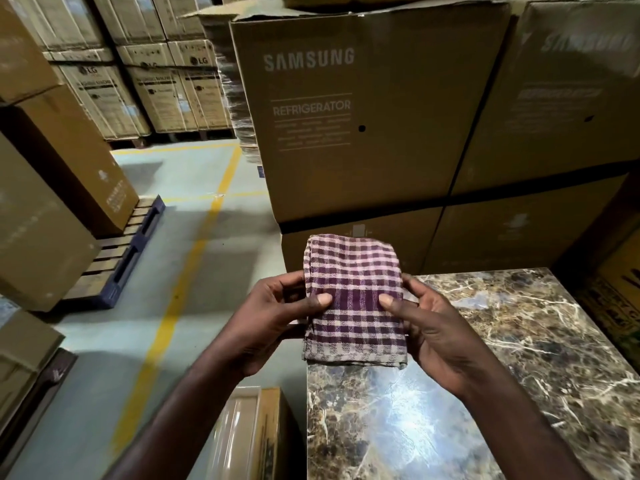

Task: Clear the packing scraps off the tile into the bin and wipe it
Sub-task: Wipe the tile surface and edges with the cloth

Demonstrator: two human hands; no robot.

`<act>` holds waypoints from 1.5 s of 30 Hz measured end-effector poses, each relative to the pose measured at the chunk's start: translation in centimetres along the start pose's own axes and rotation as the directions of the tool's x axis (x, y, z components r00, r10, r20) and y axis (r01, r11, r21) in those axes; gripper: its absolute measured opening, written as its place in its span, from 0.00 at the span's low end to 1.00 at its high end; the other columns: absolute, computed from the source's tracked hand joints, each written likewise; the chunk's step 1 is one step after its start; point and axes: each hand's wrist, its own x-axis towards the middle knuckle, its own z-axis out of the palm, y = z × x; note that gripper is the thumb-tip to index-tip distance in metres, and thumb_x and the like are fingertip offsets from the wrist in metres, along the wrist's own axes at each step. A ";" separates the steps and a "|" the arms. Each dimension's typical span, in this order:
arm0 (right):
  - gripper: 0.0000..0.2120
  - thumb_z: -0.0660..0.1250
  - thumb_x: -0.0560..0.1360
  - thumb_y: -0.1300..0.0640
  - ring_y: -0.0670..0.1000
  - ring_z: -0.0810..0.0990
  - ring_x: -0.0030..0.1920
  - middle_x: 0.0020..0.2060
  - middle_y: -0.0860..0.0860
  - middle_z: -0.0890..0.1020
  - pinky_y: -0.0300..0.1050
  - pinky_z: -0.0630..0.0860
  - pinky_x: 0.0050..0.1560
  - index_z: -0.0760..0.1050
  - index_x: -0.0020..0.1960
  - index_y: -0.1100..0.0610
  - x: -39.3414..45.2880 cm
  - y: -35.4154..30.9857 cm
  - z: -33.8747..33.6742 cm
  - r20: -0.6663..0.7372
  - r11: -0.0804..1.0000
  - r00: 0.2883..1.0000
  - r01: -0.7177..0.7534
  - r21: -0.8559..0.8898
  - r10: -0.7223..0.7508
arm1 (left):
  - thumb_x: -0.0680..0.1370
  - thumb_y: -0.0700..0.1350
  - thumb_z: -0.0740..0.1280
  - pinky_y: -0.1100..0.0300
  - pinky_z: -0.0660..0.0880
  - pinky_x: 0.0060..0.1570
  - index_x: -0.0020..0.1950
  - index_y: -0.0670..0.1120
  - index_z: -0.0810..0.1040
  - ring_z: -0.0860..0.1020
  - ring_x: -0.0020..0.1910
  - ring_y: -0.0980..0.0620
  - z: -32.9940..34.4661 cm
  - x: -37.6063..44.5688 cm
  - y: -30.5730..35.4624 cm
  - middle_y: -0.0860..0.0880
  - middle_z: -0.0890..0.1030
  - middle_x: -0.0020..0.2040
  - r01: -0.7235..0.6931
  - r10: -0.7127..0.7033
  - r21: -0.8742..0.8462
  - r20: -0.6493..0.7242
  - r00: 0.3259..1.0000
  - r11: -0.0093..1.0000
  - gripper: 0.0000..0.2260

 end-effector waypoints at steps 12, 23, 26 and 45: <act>0.12 0.69 0.74 0.69 0.59 0.87 0.56 0.54 0.62 0.88 0.52 0.85 0.58 0.88 0.53 0.62 0.1 0.1 0.0 0.149 0.943 0.948 0.303 -0.135 -0.283 | 0.74 0.33 0.70 0.57 0.81 0.42 0.46 0.42 0.86 0.85 0.50 0.44 -1.2 -0.8 -0.2 0.41 0.87 0.55 -0.090 0.087 -0.064 -0.051 0.995 0.994 0.07; 0.21 0.53 0.82 0.75 0.58 0.84 0.51 0.49 0.59 0.85 0.46 0.83 0.47 0.82 0.43 0.66 1.3 1.6 -0.8 0.193 0.934 0.956 0.265 -0.241 -0.222 | 0.82 0.40 0.64 0.54 0.77 0.58 0.51 0.36 0.79 0.81 0.67 0.40 -2.3 -1.9 -2.2 0.41 0.83 0.68 -0.118 0.118 -0.002 0.008 0.993 0.993 0.08; 0.13 0.60 0.85 0.59 0.57 0.81 0.53 0.55 0.58 0.84 0.47 0.83 0.46 0.82 0.53 0.63 1.6 2.0 -0.3 0.218 0.951 0.962 0.214 -0.221 -0.166 | 0.78 0.39 0.77 0.55 0.79 0.52 0.51 0.38 0.78 0.83 0.56 0.43 -2.2 -2.5 -3.0 0.40 0.84 0.57 -0.126 0.130 0.106 -0.039 0.991 0.986 0.10; 0.20 0.71 0.82 0.65 0.57 0.87 0.54 0.55 0.56 0.85 0.56 0.87 0.45 0.79 0.66 0.44 12.6 22.3 7.1 0.296 0.703 0.896 -0.024 -0.711 0.330 | 0.76 0.31 0.76 0.40 0.82 0.63 0.74 0.49 0.75 0.84 0.64 0.37 -11.0 -9.9 -23.8 0.41 0.84 0.66 -0.020 -0.132 -0.237 -0.605 0.785 0.971 0.29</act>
